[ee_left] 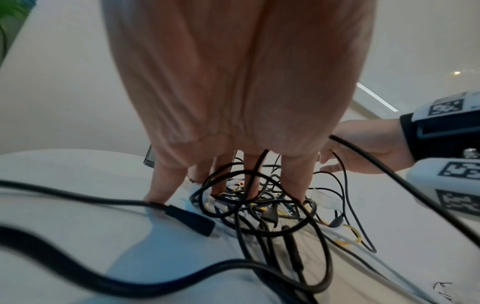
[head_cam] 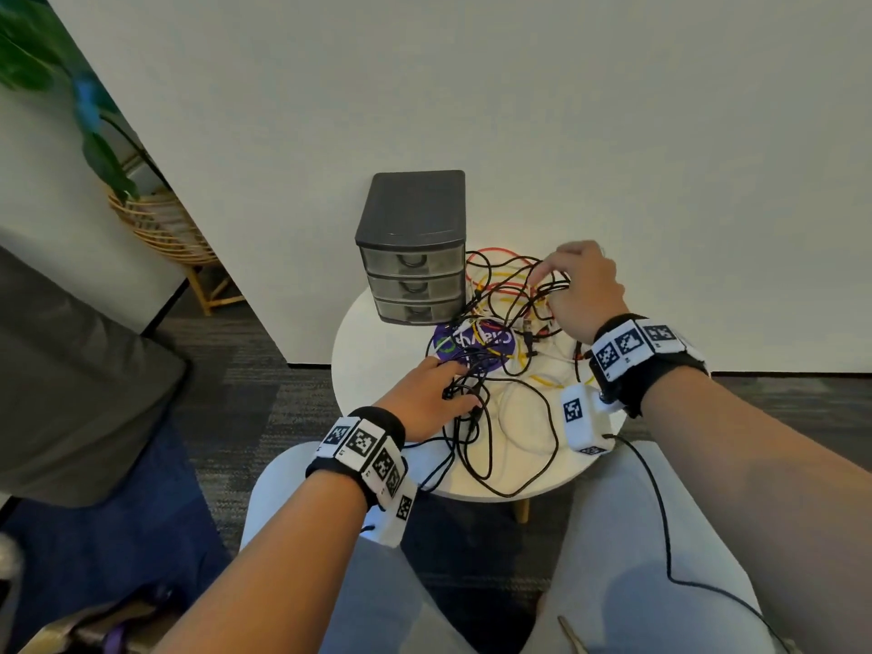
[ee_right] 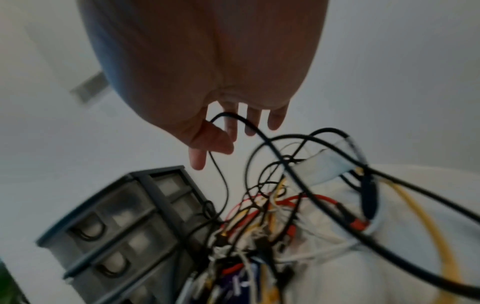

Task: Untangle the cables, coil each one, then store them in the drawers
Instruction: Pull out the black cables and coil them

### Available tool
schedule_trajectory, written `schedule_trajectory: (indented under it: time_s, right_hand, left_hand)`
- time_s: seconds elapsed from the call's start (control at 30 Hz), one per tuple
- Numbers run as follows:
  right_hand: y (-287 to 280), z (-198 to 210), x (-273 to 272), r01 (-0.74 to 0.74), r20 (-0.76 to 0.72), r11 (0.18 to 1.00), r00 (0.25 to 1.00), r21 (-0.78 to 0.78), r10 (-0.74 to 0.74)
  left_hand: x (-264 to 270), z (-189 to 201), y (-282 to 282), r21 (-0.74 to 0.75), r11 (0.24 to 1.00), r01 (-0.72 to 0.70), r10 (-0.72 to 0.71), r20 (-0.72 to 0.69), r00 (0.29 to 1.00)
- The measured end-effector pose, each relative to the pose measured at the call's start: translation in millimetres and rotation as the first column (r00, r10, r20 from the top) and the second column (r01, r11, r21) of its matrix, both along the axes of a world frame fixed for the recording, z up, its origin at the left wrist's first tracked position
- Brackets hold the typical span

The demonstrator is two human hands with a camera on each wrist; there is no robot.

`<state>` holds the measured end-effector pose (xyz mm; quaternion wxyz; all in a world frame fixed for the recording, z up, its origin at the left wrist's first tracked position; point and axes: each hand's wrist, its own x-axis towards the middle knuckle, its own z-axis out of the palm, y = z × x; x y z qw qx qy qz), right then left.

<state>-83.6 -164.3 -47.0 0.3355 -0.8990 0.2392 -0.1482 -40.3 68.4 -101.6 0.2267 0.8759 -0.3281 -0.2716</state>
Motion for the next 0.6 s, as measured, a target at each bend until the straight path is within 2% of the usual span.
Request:
schedule_trajectory:
  time_s: [0.17, 0.3, 0.37, 0.5, 0.6]
  right_hand:
    - [23, 11, -2, 0.066, 0.114, 0.997, 0.991, 0.031, -0.069]
    - [33, 11, -6, 0.007, 0.173, 0.997, 0.985, 0.081, -0.021]
    - [40, 7, -10, -0.003, 0.153, 0.997, 0.988, 0.073, -0.008]
    - [53, -3, -24, 0.119, 0.009, 0.993, 0.993, -0.021, -0.119]
    - [61, -9, -36, 0.160, 0.026, 0.984, 0.987, -0.075, -0.158]
  left_hand:
    - [2, -2, 8, -0.089, 0.987, -0.131, 0.128, -0.039, 0.991]
    - [-3, -7, 18, -0.177, 0.956, -0.234, 0.229, -0.050, 0.972]
    - [-7, -9, 22, -0.228, 0.928, -0.294, 0.288, -0.059, 0.956]
    - [-20, -13, 27, -0.351, 0.852, -0.388, 0.385, -0.082, 0.919]
    - [-24, -12, 30, -0.406, 0.809, -0.425, 0.420, -0.107, 0.901]
